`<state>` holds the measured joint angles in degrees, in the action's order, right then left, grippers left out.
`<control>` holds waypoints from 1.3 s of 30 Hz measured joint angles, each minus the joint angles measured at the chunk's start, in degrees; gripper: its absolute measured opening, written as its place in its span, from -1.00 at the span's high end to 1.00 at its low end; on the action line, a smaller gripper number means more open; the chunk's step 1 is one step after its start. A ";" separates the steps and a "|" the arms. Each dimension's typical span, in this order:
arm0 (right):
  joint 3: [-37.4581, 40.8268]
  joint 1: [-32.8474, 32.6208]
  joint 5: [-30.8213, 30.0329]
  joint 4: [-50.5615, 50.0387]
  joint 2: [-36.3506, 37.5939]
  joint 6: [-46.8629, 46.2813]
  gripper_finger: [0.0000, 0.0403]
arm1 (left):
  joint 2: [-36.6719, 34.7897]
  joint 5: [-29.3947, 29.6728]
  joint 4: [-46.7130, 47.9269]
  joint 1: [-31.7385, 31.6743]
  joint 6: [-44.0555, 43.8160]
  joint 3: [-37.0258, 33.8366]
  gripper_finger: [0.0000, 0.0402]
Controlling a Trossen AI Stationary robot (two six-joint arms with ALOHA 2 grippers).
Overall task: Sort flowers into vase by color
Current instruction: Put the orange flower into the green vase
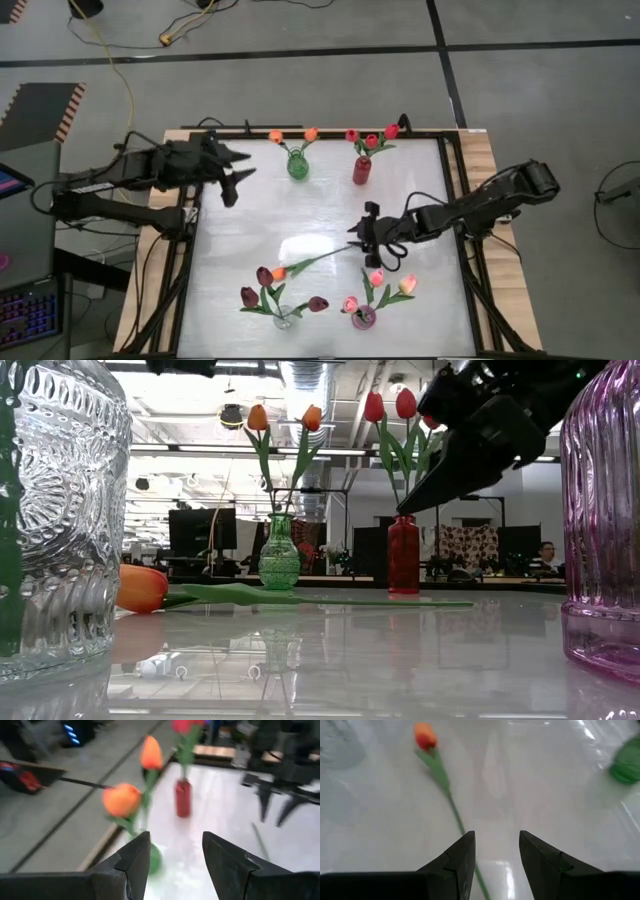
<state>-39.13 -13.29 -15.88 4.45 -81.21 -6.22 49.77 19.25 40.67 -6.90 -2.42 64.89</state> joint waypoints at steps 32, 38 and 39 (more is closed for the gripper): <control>-17.35 1.18 13.19 15.41 -29.45 6.87 0.12 | -4.76 -0.98 -31.59 9.53 -13.50 -37.05 0.16; -19.31 2.20 13.50 13.57 -31.78 6.73 0.12 | -4.78 -0.97 -33.06 9.53 -13.39 -37.05 0.16; -19.37 2.23 13.58 13.09 -31.78 6.71 0.12 | -4.78 -0.97 -33.07 9.53 -13.35 -37.05 0.16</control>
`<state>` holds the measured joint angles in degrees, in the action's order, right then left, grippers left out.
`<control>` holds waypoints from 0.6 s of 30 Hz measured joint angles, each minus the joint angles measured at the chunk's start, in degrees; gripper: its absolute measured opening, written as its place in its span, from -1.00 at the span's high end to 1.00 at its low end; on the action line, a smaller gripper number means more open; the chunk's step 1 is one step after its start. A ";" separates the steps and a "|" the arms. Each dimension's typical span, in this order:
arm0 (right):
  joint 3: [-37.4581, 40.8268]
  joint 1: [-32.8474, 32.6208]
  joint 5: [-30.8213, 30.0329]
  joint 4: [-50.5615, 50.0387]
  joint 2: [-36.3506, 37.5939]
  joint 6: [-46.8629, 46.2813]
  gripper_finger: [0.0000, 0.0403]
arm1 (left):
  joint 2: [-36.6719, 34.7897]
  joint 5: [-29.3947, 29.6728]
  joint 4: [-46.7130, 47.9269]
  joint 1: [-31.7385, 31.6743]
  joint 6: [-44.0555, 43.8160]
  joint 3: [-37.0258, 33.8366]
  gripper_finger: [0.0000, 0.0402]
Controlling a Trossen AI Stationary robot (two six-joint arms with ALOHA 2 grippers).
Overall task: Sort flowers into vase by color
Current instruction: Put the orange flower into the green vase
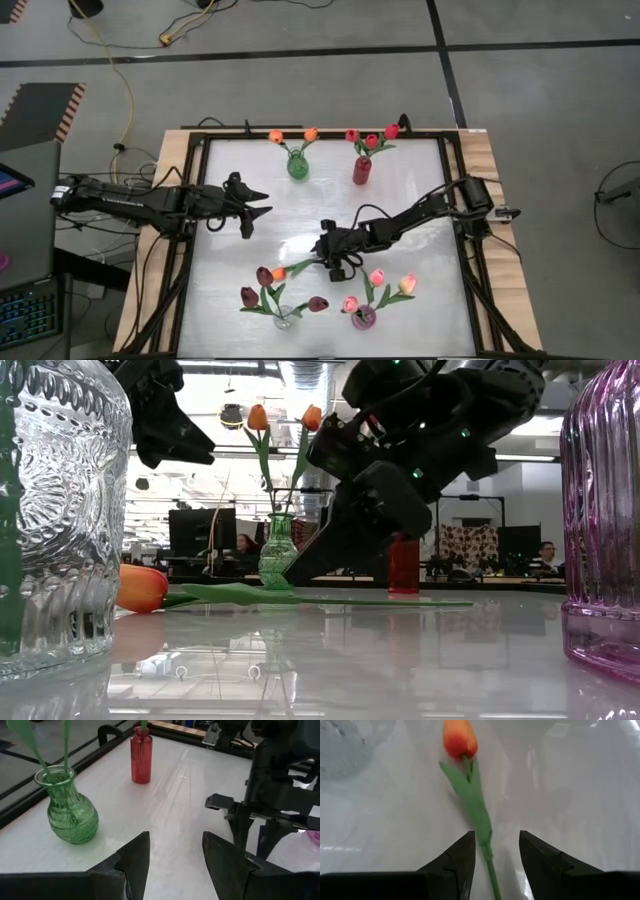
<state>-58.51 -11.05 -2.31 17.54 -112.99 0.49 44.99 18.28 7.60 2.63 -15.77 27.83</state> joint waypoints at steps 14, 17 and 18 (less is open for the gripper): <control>-0.06 0.40 2.38 -1.96 0.11 -0.02 0.12 | 0.00 0.00 0.17 0.00 -0.02 0.00 0.16; -0.06 0.71 2.38 -2.04 0.11 -0.03 0.12 | 0.00 0.00 0.17 0.00 0.00 0.00 0.16; -0.06 0.71 2.38 -1.98 0.11 -0.03 0.12 | 0.00 0.00 0.17 0.00 0.00 0.00 0.16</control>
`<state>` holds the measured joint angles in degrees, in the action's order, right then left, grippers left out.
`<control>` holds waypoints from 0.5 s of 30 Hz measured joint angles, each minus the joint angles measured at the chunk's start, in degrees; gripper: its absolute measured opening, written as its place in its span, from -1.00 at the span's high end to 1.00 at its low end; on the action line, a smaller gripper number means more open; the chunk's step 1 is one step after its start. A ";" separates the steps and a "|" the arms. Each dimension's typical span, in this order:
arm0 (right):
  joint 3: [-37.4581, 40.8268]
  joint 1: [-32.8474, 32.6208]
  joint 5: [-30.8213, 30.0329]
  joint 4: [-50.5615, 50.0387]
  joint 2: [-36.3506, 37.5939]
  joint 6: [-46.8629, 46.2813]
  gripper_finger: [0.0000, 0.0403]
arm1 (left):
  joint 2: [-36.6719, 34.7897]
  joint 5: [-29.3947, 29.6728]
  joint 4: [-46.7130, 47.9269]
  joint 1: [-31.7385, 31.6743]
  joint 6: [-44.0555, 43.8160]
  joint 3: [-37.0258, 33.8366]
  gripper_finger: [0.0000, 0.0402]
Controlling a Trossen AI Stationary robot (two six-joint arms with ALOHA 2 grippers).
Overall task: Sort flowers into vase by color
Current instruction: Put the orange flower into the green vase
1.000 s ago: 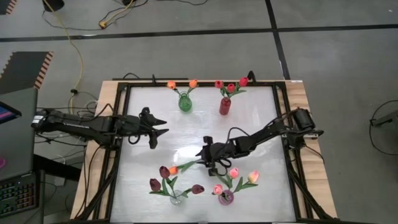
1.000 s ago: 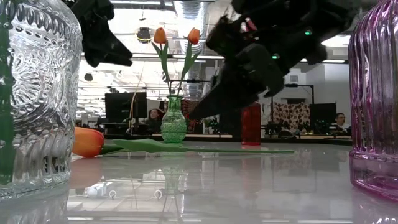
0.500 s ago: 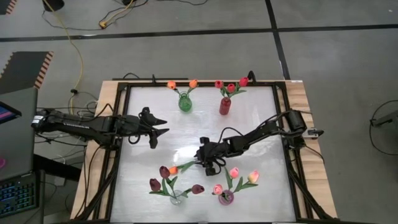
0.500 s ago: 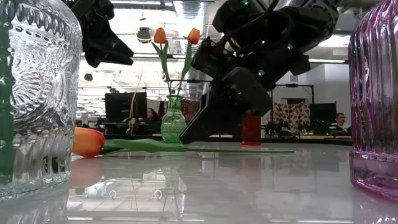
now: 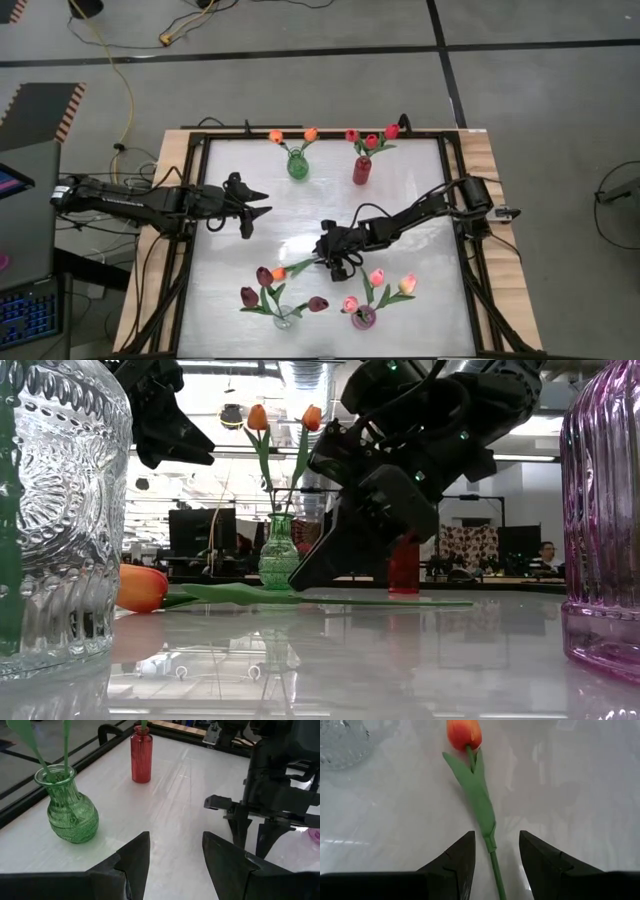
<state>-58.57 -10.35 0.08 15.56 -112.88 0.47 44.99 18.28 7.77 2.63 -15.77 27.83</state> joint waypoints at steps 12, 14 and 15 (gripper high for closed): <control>-0.04 -0.20 -0.09 4.99 -4.37 -0.66 0.12 | 0.00 -0.06 0.01 0.04 -0.14 0.02 0.16; -0.04 -0.11 -0.04 4.99 -4.39 -0.68 0.12 | 0.01 -0.07 0.09 0.04 -0.15 0.02 0.16; -0.04 -0.11 -0.04 4.92 -4.30 -0.64 0.12 | 0.02 -0.07 0.09 0.04 -0.14 0.02 0.16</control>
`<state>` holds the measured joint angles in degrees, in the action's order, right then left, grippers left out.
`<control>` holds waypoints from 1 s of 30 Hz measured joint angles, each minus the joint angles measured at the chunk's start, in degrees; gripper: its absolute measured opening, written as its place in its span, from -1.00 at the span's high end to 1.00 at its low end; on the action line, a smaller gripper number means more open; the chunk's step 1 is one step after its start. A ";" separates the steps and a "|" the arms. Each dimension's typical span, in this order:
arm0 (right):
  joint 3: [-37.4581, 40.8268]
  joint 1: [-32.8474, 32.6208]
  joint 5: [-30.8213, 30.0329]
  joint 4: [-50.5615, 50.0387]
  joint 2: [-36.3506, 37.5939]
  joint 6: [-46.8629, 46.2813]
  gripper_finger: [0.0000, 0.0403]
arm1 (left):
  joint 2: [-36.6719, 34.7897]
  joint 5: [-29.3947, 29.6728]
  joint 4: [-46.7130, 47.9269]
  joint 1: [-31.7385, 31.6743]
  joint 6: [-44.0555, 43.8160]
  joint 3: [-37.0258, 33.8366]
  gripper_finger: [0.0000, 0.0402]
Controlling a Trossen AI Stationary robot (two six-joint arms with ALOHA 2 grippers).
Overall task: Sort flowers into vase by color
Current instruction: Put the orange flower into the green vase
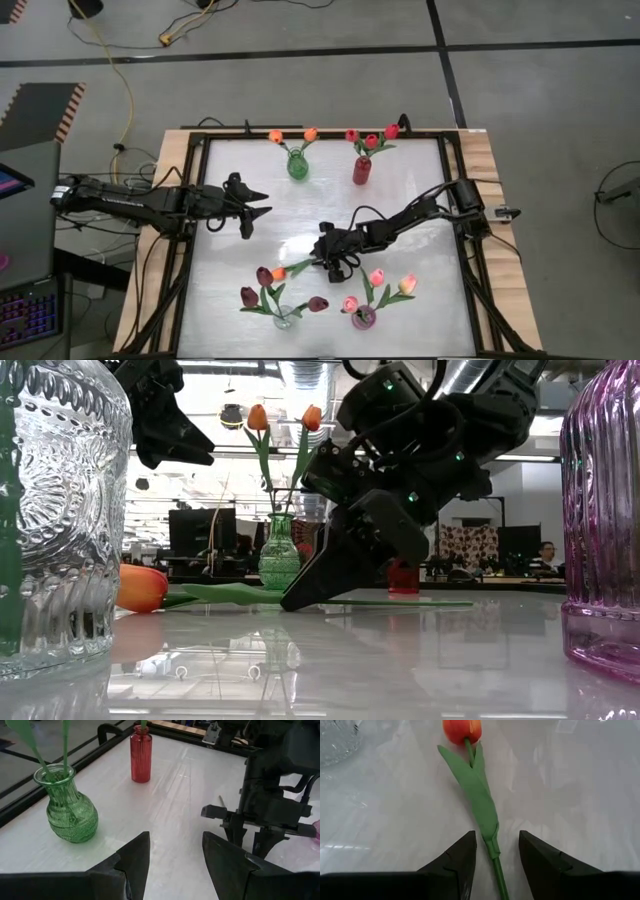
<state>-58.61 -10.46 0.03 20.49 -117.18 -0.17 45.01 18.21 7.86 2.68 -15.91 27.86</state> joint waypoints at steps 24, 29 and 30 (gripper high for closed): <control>0.12 0.11 -0.02 -0.80 1.26 -2.49 0.82 | -0.02 -0.18 -2.03 0.00 -0.47 0.00 0.16; 0.20 0.50 -0.22 -1.68 5.37 -2.55 0.80 | -0.02 -0.13 -3.36 0.00 0.19 0.00 0.16; 0.17 0.67 -0.65 -1.89 6.30 -2.34 0.81 | -0.02 -0.14 -3.81 0.00 0.19 0.00 0.16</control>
<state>-58.43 -9.79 -0.62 18.60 -110.88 -2.51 44.99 18.07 4.05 2.68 -15.73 27.86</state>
